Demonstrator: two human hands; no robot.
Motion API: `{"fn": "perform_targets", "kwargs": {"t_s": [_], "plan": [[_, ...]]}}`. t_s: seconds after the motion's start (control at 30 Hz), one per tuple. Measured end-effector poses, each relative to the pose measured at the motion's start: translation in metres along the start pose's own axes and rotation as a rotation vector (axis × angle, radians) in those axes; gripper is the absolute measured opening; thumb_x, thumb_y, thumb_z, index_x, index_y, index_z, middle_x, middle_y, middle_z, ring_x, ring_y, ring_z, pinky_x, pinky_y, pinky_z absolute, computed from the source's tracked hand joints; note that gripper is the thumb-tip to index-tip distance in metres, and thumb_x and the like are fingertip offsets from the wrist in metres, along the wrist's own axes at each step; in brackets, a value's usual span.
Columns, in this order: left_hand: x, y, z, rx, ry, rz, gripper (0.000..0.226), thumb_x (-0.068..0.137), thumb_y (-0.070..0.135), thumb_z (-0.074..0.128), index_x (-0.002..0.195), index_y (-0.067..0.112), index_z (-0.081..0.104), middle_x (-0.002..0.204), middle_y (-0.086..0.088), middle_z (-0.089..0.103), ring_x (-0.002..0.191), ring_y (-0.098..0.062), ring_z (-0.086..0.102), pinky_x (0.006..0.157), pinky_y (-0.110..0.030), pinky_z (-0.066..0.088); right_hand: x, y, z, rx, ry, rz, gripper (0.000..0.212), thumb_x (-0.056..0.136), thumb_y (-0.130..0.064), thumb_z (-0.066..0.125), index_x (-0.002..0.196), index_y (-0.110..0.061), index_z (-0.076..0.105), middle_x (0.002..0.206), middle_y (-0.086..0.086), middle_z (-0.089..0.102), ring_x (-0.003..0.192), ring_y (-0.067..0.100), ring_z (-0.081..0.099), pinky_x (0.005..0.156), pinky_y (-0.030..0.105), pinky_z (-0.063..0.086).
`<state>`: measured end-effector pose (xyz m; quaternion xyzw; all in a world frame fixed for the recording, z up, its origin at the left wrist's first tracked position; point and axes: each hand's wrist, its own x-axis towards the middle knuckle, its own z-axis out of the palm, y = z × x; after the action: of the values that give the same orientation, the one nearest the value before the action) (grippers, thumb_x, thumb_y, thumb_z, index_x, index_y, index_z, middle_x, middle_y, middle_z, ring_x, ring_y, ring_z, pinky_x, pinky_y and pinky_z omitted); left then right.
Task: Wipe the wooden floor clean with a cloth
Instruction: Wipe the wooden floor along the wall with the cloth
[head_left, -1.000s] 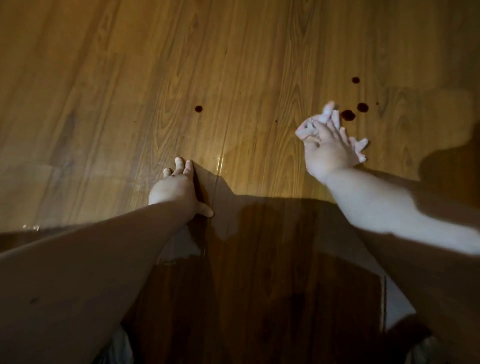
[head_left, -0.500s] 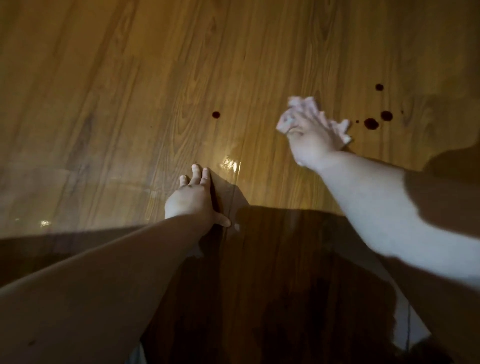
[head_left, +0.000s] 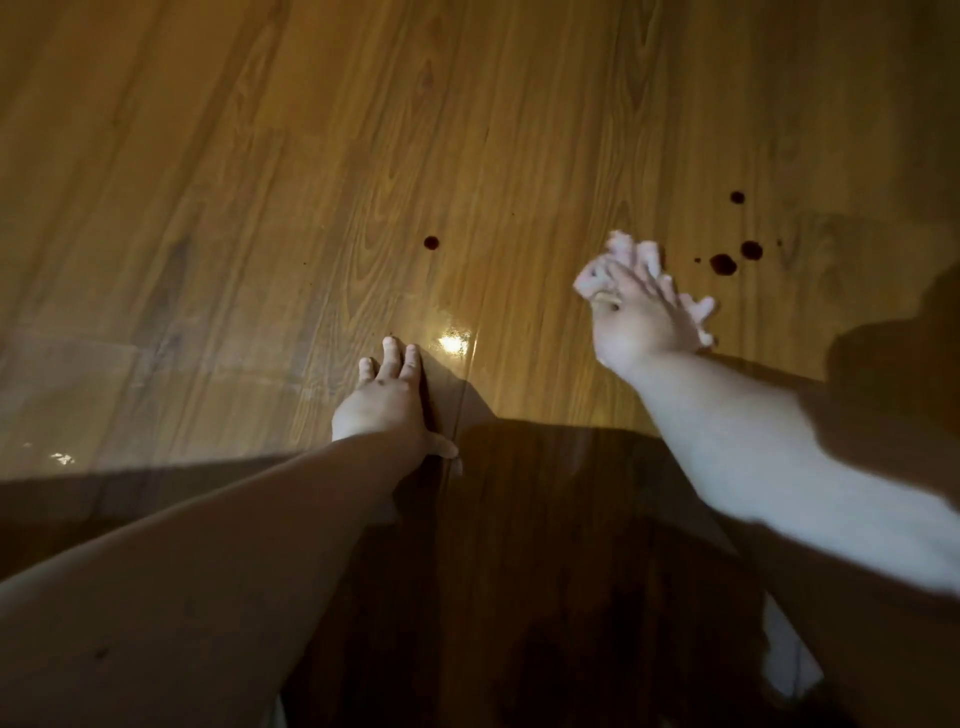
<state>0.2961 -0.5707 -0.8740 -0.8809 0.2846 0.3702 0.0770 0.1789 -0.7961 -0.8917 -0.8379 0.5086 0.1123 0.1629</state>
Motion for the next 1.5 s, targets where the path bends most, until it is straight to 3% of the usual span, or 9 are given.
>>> {"fn": "perform_targets", "kwargs": {"t_s": [0.1,0.37,0.53,0.7,0.83,1.03,1.13,1.3,1.5], "plan": [[-0.004,0.003,0.001,-0.044,0.012,-0.007,0.129,0.066,0.043,0.084,0.152,0.023,-0.009,0.157,0.003,-0.025,0.146,-0.029,-0.011,0.115,-0.047,0.02,-0.044,0.011,0.02,0.03,0.036,0.088,0.054,0.095,-0.041,0.038,0.146,-0.049,0.021,0.162,-0.011,0.001,0.146,0.022,0.011,0.112,0.055,0.006],[-0.018,0.012,0.017,-0.02,0.09,0.035,0.094,0.082,0.034,0.072,0.154,0.029,0.011,0.161,0.001,-0.006,0.147,-0.031,0.0,0.116,-0.045,0.019,-0.125,0.049,0.041,0.003,-0.197,-0.691,0.059,0.094,-0.032,0.043,0.149,-0.04,0.025,0.161,-0.013,0.008,0.149,0.016,-0.001,0.119,0.038,-0.006],[-0.048,0.034,0.025,0.043,0.042,0.128,0.068,0.087,0.032,0.061,0.147,0.022,0.031,0.157,-0.009,0.016,0.135,-0.03,0.035,0.103,-0.033,0.037,-0.102,0.146,-0.003,-0.06,0.025,-0.13,0.056,0.095,-0.032,0.041,0.145,-0.049,0.022,0.156,-0.009,0.016,0.136,0.025,0.031,0.102,0.044,0.029],[-0.09,0.064,0.049,0.362,-0.06,0.168,0.095,0.085,0.049,0.057,0.152,0.009,0.004,0.157,-0.021,0.002,0.138,-0.038,0.028,0.108,-0.037,0.028,-0.116,0.184,-0.027,0.15,-0.207,0.488,0.07,0.096,-0.033,0.045,0.153,-0.031,0.005,0.159,0.002,0.0,0.145,0.028,0.013,0.115,0.04,0.009],[-0.113,0.087,0.068,0.305,-0.099,0.117,0.096,0.087,0.044,0.057,0.152,0.006,-0.002,0.155,-0.024,0.006,0.141,-0.039,0.02,0.111,-0.04,0.023,-0.148,0.164,0.0,-0.032,-0.253,0.205,0.081,0.087,-0.037,0.051,0.151,-0.041,0.001,0.158,-0.007,-0.023,0.148,0.026,-0.009,0.113,0.057,0.004],[-0.129,0.108,0.059,0.238,-0.116,0.266,0.051,0.084,0.031,0.063,0.132,0.019,0.05,0.109,-0.004,0.062,0.086,-0.018,0.059,0.057,-0.02,0.042,-0.209,0.131,0.024,-0.033,-0.238,-0.285,0.061,0.096,-0.045,0.039,0.151,-0.034,0.017,0.162,-0.004,0.004,0.148,0.025,0.002,0.111,0.057,-0.006],[-0.119,0.115,0.047,0.263,-0.052,0.312,0.056,0.08,0.033,0.066,0.132,0.023,0.05,0.121,-0.004,0.06,0.102,-0.022,0.061,0.067,-0.023,0.046,-0.219,0.132,0.028,-0.19,-0.224,-0.442,0.064,0.099,-0.035,0.037,0.155,-0.026,0.006,0.163,0.0,-0.007,0.147,0.025,-0.013,0.094,0.039,-0.038],[-0.1,0.117,0.046,0.243,-0.036,0.342,0.08,0.08,0.029,0.069,0.148,0.026,0.027,0.159,-0.012,0.012,0.135,-0.028,0.038,0.093,-0.032,0.044,-0.205,0.141,0.036,-0.142,-0.332,-0.351,0.066,0.099,-0.047,0.032,0.152,-0.038,-0.006,0.16,-0.008,-0.017,0.147,0.027,-0.014,0.114,0.056,-0.004],[-0.082,0.104,0.048,0.213,-0.017,0.217,0.099,0.078,0.039,0.072,0.152,0.035,0.007,0.159,-0.004,-0.017,0.141,-0.032,0.022,0.101,-0.039,0.041,-0.188,0.177,0.029,0.001,-0.149,-0.255,0.061,0.096,-0.039,0.043,0.149,-0.045,0.014,0.162,-0.013,0.0,0.149,0.023,-0.002,0.112,0.041,-0.008]]}}
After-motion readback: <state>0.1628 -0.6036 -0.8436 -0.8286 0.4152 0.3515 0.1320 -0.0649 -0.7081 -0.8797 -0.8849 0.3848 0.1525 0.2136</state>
